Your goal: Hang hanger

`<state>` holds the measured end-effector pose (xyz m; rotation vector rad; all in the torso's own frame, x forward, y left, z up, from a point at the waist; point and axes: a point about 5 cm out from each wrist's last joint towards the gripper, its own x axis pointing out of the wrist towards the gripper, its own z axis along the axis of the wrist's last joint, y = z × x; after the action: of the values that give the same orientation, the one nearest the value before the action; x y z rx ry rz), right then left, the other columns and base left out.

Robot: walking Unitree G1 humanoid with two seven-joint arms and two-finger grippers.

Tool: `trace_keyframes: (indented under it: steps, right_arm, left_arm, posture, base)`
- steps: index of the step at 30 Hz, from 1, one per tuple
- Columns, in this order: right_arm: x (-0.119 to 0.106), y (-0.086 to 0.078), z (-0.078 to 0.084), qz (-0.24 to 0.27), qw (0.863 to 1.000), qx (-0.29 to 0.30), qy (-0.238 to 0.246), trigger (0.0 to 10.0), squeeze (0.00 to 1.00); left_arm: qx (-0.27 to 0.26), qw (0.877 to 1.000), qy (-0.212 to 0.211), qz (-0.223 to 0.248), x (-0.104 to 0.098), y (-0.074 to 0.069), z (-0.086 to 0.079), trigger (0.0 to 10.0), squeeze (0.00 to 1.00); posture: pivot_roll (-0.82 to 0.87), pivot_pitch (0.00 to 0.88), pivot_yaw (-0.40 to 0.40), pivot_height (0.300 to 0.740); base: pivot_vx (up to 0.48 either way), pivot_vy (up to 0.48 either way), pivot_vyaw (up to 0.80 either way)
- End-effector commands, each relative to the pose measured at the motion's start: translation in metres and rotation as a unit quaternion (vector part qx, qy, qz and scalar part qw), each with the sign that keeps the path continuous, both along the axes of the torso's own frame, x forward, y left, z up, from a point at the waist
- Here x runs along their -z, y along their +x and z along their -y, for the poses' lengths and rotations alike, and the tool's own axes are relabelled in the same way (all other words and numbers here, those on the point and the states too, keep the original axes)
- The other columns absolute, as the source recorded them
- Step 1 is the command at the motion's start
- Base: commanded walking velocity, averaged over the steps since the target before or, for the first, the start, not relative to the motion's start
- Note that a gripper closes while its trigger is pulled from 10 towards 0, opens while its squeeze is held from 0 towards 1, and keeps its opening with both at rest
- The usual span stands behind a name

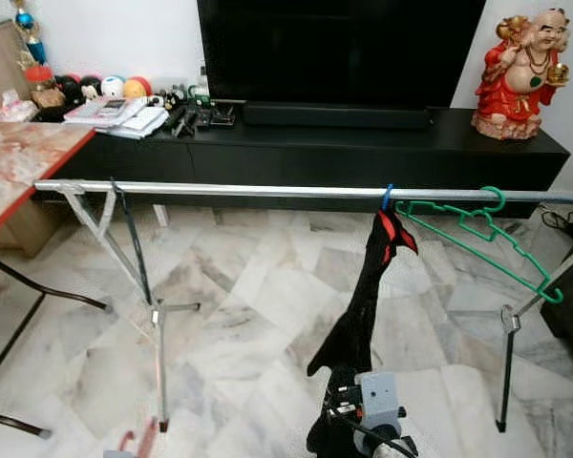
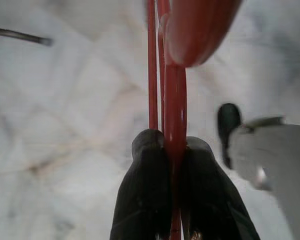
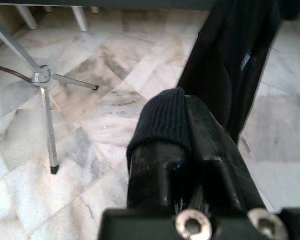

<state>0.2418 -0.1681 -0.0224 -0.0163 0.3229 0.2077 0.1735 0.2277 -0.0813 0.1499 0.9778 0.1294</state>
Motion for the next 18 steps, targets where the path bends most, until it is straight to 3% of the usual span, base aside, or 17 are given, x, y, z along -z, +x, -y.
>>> trace_keyframes:
  steps: [1, 6, 18]
  right_arm:
    - [-0.0022, 0.0017, -0.0015, 0.010, 1.000, 0.000, 0.002, 10.0, 0.00]
    - [-0.0024, 0.0016, -0.0023, 0.012, 1.000, -0.001, 0.002, 10.0, 0.00]
    - [-0.0024, 0.0016, -0.0023, 0.012, 1.000, -0.001, 0.002, 10.0, 0.00]
  left_arm:
    - [0.003, 1.000, -0.011, -0.013, 0.0045, -0.0067, 0.0061, 10.0, 0.00]
    - [0.002, 1.000, -0.012, -0.017, 0.0059, -0.0129, 0.0012, 10.0, 0.00]
    - [0.002, 1.000, -0.012, -0.017, 0.0059, -0.0129, 0.0012, 10.0, 0.00]
  posture:
    - [0.10, 0.047, -0.010, 0.740]
    - [0.10, 0.048, -0.010, 0.740]
    - [0.10, 0.048, -0.010, 0.740]
  base:
    - [0.000, 0.274, 0.00]
    - [0.000, 0.273, 0.00]
    - [0.000, 0.274, 0.00]
